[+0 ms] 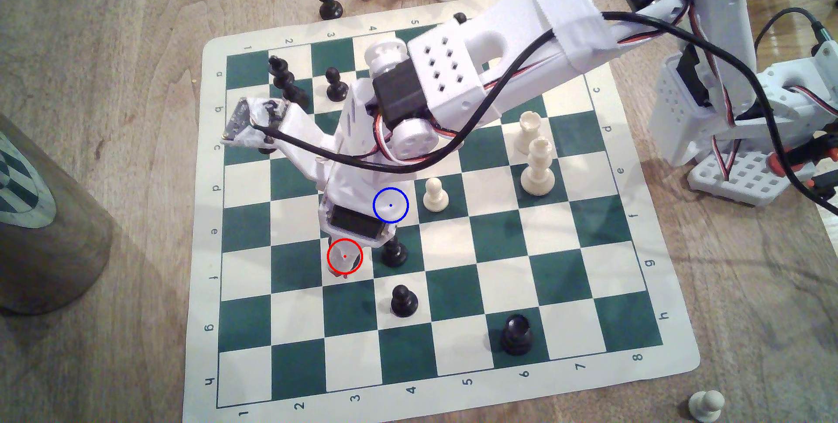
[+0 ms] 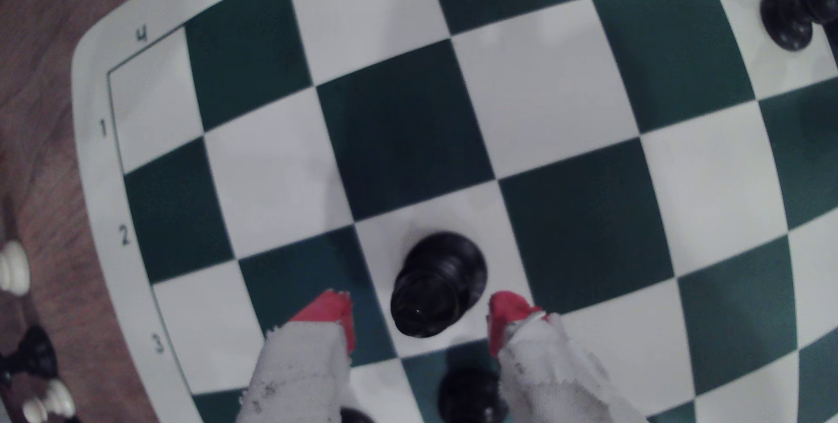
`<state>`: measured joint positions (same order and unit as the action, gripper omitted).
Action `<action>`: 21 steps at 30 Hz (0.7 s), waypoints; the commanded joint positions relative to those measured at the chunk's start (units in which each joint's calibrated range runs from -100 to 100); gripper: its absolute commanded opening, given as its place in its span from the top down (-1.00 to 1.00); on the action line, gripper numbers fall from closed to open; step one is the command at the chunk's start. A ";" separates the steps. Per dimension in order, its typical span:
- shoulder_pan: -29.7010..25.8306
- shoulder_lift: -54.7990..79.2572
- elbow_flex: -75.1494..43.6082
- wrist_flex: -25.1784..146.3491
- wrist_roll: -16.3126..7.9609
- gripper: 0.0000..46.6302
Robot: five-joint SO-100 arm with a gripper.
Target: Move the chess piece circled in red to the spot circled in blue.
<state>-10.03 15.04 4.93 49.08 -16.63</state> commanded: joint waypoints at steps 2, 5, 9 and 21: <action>-0.10 -1.46 -4.29 -1.25 -0.44 0.34; -0.10 -1.46 -4.38 -1.91 -0.88 0.34; -0.10 -1.46 -4.47 -2.32 -1.27 0.38; -0.49 -1.63 -4.47 -2.24 -1.56 0.99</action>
<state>-10.03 15.29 4.11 47.33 -18.05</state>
